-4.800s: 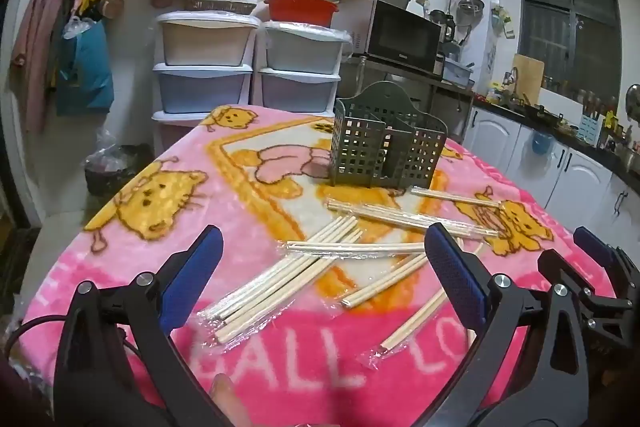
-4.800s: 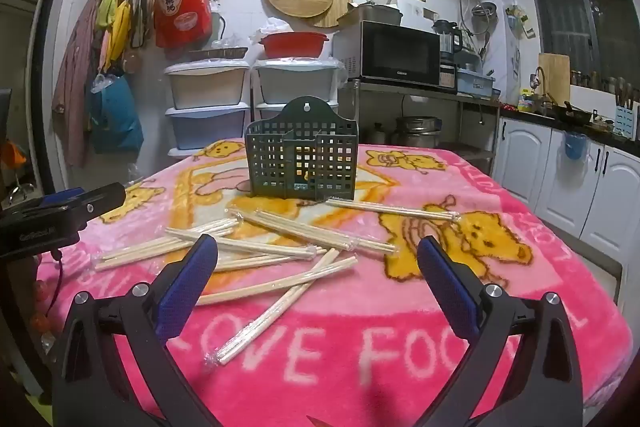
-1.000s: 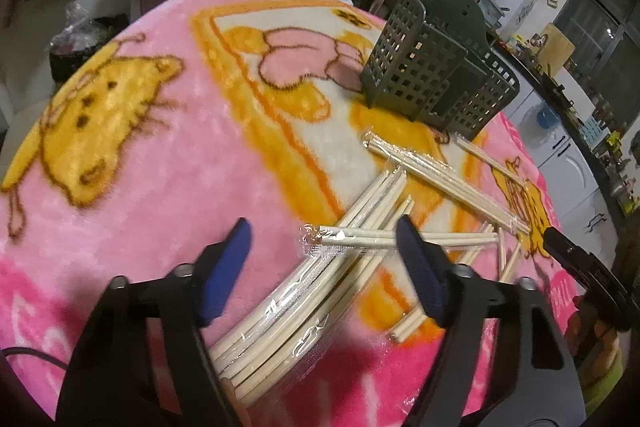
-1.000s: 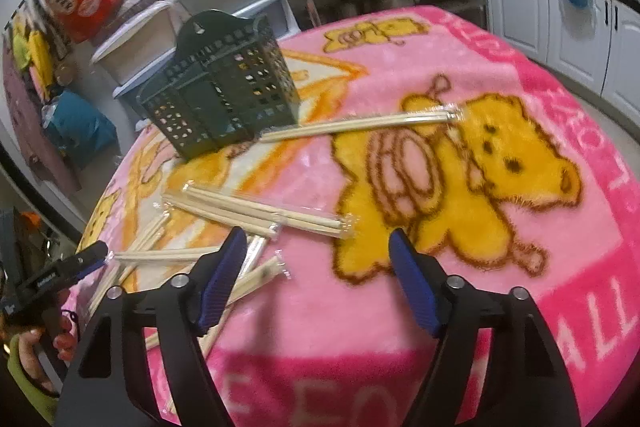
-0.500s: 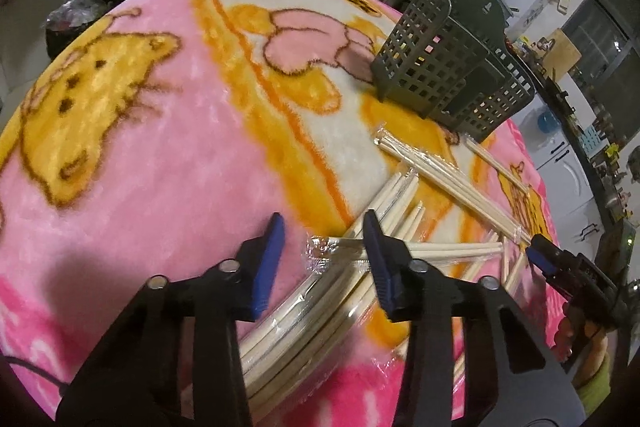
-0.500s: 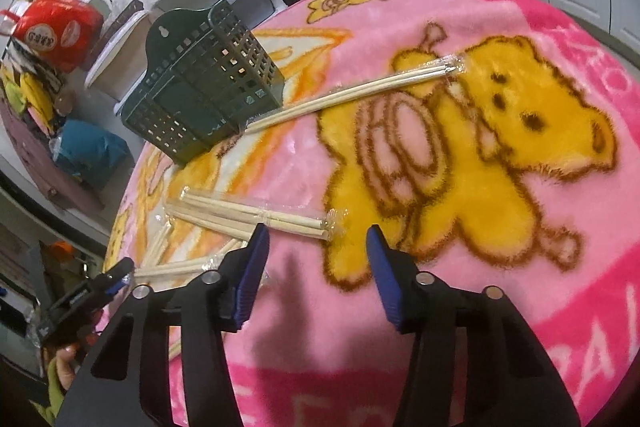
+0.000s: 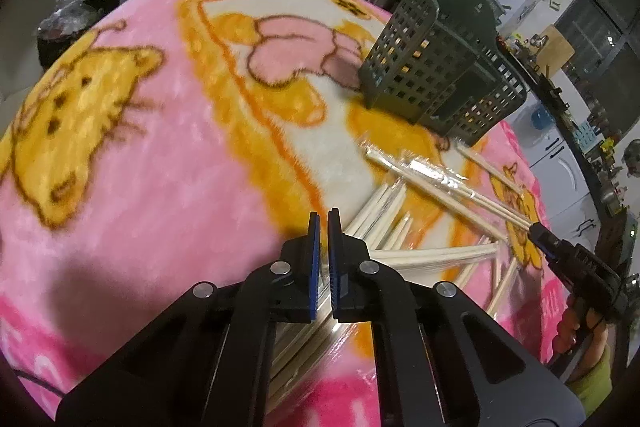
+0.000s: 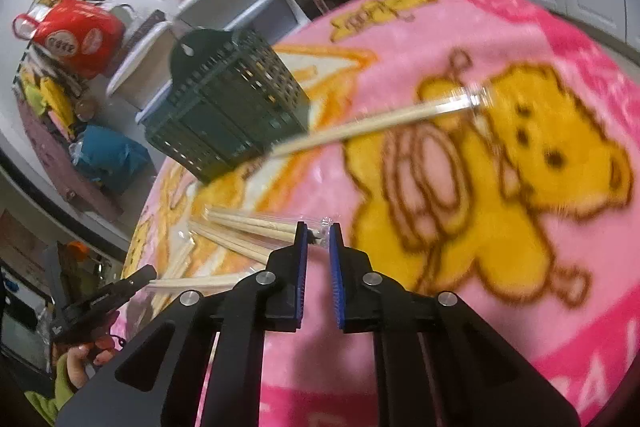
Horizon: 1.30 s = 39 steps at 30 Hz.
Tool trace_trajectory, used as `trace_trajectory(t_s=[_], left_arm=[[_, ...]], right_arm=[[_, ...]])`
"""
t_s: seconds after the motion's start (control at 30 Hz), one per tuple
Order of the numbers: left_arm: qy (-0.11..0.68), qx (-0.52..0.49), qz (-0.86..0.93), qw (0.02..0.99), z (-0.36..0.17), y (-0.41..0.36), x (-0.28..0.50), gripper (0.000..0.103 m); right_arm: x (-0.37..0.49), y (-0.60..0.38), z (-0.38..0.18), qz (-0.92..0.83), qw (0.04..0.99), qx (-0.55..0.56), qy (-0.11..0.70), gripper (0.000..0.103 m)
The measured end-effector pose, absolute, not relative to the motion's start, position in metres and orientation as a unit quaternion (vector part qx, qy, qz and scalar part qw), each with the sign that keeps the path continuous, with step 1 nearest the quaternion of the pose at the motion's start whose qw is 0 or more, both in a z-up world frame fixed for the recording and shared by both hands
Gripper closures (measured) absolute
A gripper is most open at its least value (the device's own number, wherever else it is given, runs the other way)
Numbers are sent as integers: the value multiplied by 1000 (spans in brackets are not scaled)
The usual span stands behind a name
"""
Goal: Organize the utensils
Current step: 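Lift the left tool's chopsticks over the green caddy while the right tool carries its pair there too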
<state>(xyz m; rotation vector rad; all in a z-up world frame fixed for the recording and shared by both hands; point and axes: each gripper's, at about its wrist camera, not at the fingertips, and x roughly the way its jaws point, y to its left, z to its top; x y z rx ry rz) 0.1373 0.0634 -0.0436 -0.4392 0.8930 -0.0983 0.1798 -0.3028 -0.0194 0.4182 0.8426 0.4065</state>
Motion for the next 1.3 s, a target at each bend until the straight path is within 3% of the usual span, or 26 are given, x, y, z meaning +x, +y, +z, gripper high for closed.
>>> trace_trajectory(t_s=[0.5, 1.3], left_arm=[[359, -191, -97, 908, 25, 51, 154, 103], [282, -142, -157, 936, 122, 22, 193, 103]], right_arm=[[193, -262, 60, 260, 910, 98, 308, 96], [211, -228, 126, 290, 919, 34, 265, 97]])
